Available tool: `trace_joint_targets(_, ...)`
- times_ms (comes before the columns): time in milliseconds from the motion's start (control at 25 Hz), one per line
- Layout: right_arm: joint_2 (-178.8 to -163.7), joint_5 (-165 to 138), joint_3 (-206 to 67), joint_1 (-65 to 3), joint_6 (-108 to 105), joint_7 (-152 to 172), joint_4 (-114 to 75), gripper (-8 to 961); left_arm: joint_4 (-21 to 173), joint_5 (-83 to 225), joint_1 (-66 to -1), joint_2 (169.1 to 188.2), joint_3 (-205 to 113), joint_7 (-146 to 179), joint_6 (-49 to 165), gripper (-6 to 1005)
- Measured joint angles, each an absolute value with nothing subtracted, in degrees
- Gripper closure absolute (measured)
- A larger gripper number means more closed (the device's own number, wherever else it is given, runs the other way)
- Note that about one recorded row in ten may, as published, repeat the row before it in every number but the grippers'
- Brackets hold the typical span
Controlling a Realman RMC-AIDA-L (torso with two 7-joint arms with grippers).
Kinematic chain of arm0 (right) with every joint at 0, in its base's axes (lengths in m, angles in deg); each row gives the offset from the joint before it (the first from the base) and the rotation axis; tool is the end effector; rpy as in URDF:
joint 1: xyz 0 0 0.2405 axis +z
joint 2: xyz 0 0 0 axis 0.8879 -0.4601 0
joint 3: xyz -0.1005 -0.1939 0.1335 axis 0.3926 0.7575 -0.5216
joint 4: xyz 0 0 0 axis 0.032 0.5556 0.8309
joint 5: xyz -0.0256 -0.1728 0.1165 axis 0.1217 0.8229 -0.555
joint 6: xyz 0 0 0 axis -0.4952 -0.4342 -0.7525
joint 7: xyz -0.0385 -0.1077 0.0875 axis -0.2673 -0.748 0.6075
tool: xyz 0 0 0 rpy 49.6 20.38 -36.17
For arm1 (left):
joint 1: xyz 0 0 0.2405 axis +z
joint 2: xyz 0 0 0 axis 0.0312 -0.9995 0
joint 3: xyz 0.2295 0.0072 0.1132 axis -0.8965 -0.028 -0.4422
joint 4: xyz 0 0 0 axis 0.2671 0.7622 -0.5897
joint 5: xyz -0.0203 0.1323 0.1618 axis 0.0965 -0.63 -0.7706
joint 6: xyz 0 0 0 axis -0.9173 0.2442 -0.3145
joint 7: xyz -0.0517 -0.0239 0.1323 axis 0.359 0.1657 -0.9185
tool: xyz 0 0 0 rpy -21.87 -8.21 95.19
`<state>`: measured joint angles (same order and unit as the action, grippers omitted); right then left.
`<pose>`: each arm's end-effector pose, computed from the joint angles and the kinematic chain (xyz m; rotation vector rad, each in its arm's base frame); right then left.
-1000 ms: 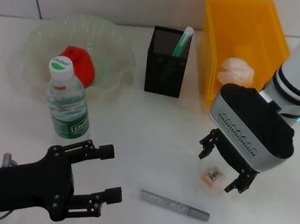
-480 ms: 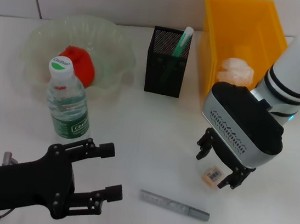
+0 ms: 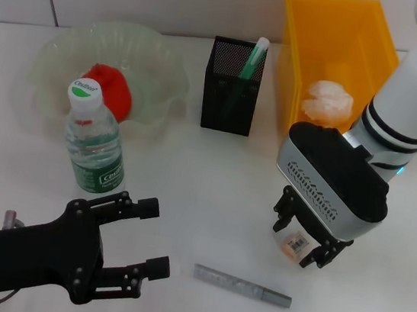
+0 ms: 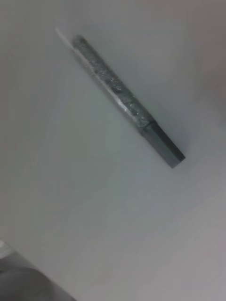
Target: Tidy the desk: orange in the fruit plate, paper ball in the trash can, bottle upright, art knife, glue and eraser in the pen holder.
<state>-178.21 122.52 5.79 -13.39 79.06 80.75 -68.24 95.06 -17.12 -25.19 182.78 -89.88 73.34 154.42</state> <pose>0.1817 0.3623 -0.0505 2.6999 0.8013 0.8104 -0.2612 0.2446 -0.0347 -2.7803 -0.4374 -1.2083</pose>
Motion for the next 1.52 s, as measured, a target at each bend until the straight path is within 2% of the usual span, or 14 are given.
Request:
trace_joint_targets(240,-178.28,122.4,7.5,-13.6,77.9,82.0,-67.9,346,95.1,-17.1,-25.2,182.81,-90.0,73.3,154.4,186)
trace_joint_targets(640,-178.3,122.4,7.9,-13.2,78.2,83.5,-67.0,510,95.1,-17.1,-25.2,182.85,-90.2,73.3,154.4,186)
trace_joint_targets(880,-178.27,122.4,8.0,-13.1,78.7,84.5,-67.3,563,95.1,-17.0,-25.2,182.85,-90.2,73.3,154.4,186)
trace_joint_targets(1080,-178.23,122.3,7.2,-13.5,78.7,86.9,-69.8,696,95.1,-17.0,-25.2,182.85,-90.3,73.3,154.4,186)
trace_joint_targets(1520,-177.91,115.3,-5.0,-15.1,70.8,110.4,-86.5,697,95.1,-17.3,-25.6,182.66,-90.4,73.3,155.1,186)
